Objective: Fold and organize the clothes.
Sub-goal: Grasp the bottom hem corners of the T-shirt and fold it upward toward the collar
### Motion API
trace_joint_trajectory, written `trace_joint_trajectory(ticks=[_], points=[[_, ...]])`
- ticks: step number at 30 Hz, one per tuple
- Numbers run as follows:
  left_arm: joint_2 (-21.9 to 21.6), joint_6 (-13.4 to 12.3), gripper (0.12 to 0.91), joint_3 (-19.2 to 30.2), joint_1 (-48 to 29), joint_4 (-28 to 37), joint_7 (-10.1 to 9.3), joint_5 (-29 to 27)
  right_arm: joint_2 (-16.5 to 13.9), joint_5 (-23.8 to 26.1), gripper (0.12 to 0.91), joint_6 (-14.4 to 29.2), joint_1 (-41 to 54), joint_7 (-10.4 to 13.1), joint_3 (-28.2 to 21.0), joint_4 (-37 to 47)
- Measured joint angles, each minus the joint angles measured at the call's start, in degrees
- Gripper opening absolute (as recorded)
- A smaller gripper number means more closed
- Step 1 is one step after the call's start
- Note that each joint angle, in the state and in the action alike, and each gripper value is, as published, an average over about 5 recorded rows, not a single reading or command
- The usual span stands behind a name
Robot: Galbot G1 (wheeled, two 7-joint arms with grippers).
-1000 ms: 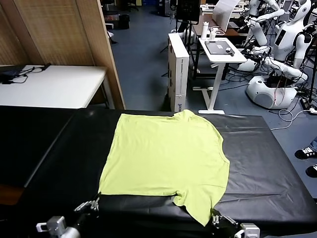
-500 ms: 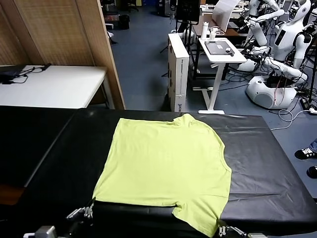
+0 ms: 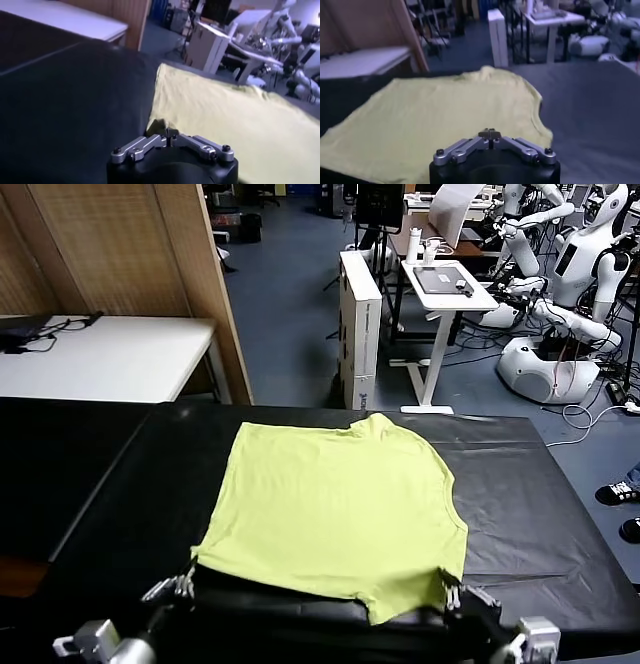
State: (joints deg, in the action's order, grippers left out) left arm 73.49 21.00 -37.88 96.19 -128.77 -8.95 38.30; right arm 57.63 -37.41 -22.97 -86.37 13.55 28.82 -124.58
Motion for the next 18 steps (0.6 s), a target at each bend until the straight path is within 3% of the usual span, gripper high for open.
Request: trace_joint_trajectory(ticks=[10,18], points=[[-1.38,0.16,0.147,2.90,-9.24,5.87,0.25,-1.17,-2.22,0.12,0.139,0.11,11.30,0.15,-5.03,8.71],[-2.33,0.18,0.147,4.25,-13.25,9.75,0.46,-1.95,-2.29,0.92,0.139,-0.07,16.35,0.23,-9.36,12.97]])
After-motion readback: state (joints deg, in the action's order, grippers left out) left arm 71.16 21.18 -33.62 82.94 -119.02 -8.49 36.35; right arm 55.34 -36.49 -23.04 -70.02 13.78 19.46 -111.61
